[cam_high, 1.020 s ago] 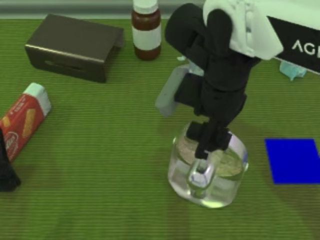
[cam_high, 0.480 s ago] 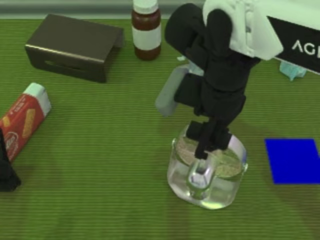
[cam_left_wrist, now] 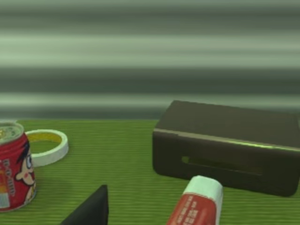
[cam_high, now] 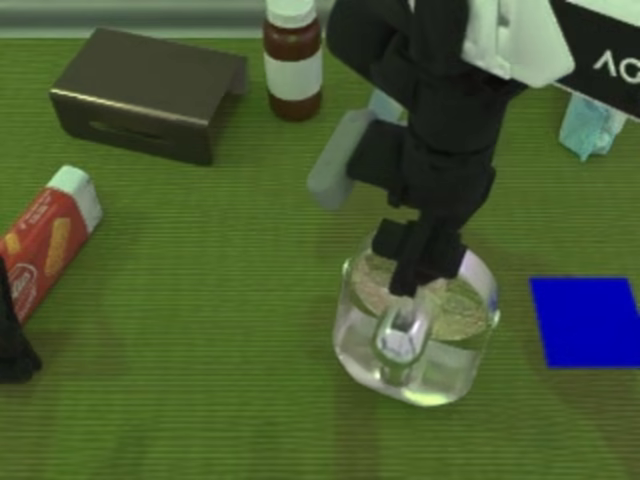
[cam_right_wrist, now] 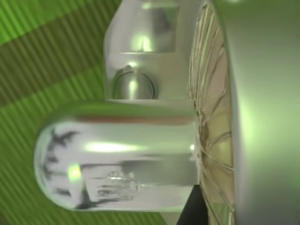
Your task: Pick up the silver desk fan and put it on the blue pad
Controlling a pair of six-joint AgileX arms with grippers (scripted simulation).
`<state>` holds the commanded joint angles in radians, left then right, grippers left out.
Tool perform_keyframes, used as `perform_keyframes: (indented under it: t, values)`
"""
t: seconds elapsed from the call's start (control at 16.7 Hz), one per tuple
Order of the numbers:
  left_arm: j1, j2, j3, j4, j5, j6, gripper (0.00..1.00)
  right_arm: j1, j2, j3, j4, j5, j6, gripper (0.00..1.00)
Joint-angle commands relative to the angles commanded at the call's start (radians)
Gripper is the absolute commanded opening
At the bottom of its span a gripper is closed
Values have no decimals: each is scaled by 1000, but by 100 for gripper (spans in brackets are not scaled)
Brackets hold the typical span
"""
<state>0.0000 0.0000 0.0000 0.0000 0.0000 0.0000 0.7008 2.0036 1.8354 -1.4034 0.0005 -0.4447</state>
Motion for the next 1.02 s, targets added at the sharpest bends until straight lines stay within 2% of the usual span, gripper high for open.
perform_keyframes:
  t: [0.18, 0.6, 0.78, 1.02]
  values:
    - [0, 0, 0, 0, 0, 0, 100, 3, 3, 90, -86, 0, -1, 0]
    - [0, 0, 0, 0, 0, 0, 100, -6, -4, 91, -92, -1, 31, 0]
    - [0, 0, 0, 0, 0, 0, 100, -29, -26, 69, -86, -3, 155, 0]
    - [0, 0, 0, 0, 0, 0, 100, -88, -81, 24, -63, -7, 465, 0]
